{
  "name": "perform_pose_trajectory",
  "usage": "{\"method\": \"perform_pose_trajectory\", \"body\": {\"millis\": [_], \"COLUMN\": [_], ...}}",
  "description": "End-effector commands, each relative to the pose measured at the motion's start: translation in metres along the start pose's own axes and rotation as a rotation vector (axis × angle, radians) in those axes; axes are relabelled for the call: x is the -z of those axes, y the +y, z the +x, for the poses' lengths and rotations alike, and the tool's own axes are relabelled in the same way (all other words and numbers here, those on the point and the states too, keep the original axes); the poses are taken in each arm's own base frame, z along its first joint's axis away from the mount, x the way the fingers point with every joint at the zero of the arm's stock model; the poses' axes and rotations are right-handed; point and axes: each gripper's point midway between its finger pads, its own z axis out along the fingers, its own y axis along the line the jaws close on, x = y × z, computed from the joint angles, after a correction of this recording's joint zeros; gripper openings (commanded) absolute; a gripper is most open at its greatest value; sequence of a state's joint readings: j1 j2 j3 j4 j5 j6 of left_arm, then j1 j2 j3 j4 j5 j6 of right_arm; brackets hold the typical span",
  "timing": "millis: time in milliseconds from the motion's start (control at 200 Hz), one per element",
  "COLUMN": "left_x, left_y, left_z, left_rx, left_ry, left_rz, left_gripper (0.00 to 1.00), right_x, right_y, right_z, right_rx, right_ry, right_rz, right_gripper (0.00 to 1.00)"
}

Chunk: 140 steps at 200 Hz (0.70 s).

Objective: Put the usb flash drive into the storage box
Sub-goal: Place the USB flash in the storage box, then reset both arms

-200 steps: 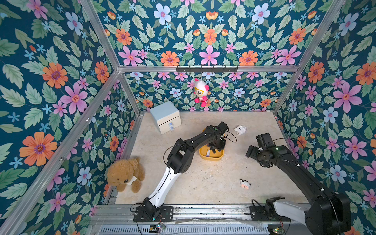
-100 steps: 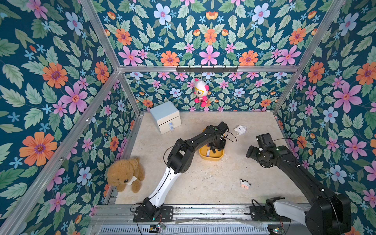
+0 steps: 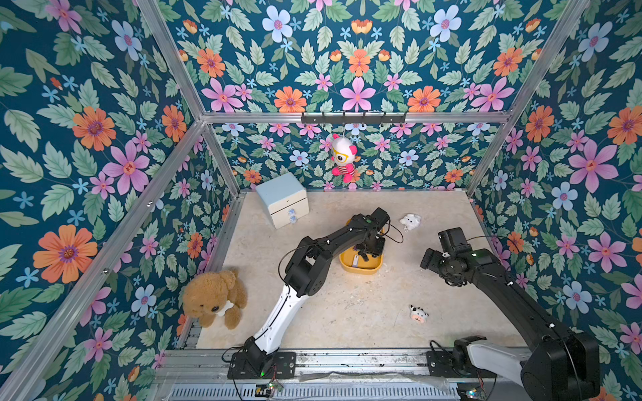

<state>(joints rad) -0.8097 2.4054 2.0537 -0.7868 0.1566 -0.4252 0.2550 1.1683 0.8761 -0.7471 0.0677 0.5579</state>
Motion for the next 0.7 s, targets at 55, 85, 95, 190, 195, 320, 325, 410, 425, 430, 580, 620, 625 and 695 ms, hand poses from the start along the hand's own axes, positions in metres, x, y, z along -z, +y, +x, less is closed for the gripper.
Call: {"method": "perform_pose_trajectory", "body": {"millis": [55,85,95,190,195,320,325,410,425,430,580,620,625,695], "left_x": [0.043,0.056,0.060,0.105,0.108,0.170,0.173,0.207,0.212,0.213,0.248,0.253,0.254,0.260], "left_y": [-0.003,-0.005,-0.005,-0.004,-0.003,0.008,0.008,0.024,0.026,0.027,0.057,0.065,0.066,0.079], "left_z": [-0.010,-0.015,-0.017,-0.033,-0.035,-0.054,-0.055,-0.055,-0.055,-0.055,-0.050,-0.048,-0.047,-0.042], "left_rx": [0.028,0.030,0.031,0.034,0.036,0.057,0.057,0.082,0.086,0.087,0.122,0.132,0.134,0.150], "left_ry": [-0.062,-0.089,-0.098,-0.192,-0.197,-0.332,-0.338,-0.379,-0.386,-0.389,-0.439,-0.446,-0.448,-0.458], "left_rz": [-0.012,-0.007,-0.007,-0.017,-0.017,-0.025,-0.025,-0.053,-0.056,-0.058,-0.102,-0.114,-0.116,-0.135], "left_gripper": [0.38,0.38,0.38,0.42,0.42,0.51,0.52,0.60,0.61,0.61,0.76,0.81,0.81,0.93], "right_x": [0.006,0.008,0.009,0.017,0.017,0.024,0.024,0.026,0.026,0.026,0.028,0.029,0.029,0.031], "right_y": [-0.005,-0.006,-0.006,-0.008,-0.008,-0.008,-0.008,-0.008,-0.009,-0.009,-0.010,-0.010,-0.010,-0.012], "right_z": [-0.004,-0.005,-0.006,-0.010,-0.010,-0.013,-0.013,-0.014,-0.014,-0.014,-0.015,-0.016,-0.016,-0.017], "right_rx": [0.004,0.005,0.005,0.013,0.012,0.023,0.024,0.029,0.029,0.029,0.031,0.031,0.032,0.028], "right_ry": [-0.027,-0.038,-0.043,-0.068,-0.069,-0.086,-0.086,-0.089,-0.089,-0.088,-0.097,-0.103,-0.103,-0.113], "right_rz": [0.020,0.022,0.023,0.026,0.026,0.027,0.027,0.031,0.033,0.033,0.037,0.037,0.037,0.042], "right_gripper": [0.96,0.98,0.99,0.99,0.99,0.99,0.99,0.99,0.99,0.99,0.99,0.99,0.99,0.99]}}
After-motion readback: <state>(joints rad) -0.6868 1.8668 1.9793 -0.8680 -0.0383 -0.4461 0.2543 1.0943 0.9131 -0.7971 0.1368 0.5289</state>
